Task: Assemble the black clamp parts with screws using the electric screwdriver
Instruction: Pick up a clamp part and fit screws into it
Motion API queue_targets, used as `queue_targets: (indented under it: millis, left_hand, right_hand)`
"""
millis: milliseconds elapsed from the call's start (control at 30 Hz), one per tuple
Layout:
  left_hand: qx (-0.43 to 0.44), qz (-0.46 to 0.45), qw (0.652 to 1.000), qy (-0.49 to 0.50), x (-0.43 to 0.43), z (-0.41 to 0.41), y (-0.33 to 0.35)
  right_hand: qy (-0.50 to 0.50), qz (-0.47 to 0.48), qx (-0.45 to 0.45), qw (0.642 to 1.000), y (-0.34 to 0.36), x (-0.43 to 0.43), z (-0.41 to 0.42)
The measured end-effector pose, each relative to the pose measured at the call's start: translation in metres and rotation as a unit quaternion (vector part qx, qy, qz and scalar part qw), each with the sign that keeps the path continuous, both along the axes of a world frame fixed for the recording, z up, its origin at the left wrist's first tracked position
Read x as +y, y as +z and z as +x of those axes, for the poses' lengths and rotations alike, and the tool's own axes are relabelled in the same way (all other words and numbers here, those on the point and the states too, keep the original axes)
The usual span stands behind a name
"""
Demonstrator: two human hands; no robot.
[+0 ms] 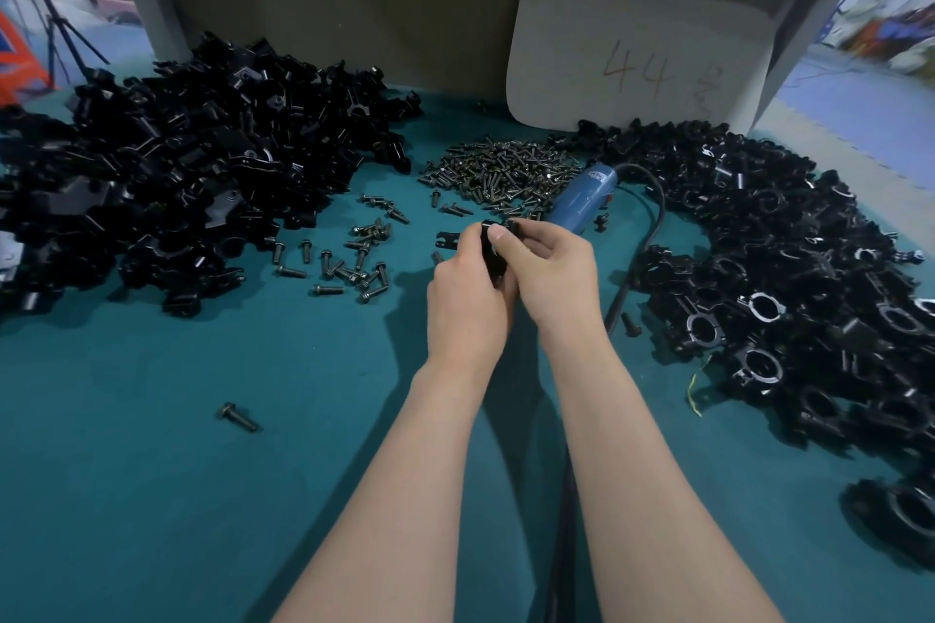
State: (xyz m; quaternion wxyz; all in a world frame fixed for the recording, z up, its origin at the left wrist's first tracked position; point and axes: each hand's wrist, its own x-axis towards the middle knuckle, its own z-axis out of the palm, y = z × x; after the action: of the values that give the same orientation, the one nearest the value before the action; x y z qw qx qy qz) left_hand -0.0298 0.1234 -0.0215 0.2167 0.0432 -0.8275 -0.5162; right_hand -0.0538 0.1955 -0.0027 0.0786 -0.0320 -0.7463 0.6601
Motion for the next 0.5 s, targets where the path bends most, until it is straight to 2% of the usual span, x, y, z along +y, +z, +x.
queue_targets:
  millis: [200,267,400,433,500]
  left_hand:
    - [0.000,0.005,1.000,0.030,0.002,-0.002,-0.002]
    - [-0.007,0.034,0.999,0.037,0.001,-0.003,-0.003]
    - [0.014,0.168,0.983,0.070,-0.009,-0.006,0.001]
    - [0.023,0.230,0.969,0.083,-0.015,-0.009,0.003]
    - [0.067,0.382,0.916,0.102,-0.027,-0.012,0.011]
  right_hand:
    - [0.005,0.012,-0.007,1.000,-0.002,-0.004,0.000]
    - [0.008,0.020,0.001,1.000,-0.002,-0.006,0.001]
    - [-0.005,0.034,0.032,0.999,-0.003,-0.010,-0.001]
    - [-0.016,0.043,0.039,0.998,-0.004,-0.011,-0.002]
    - [-0.023,0.108,0.051,0.993,-0.005,-0.017,-0.005]
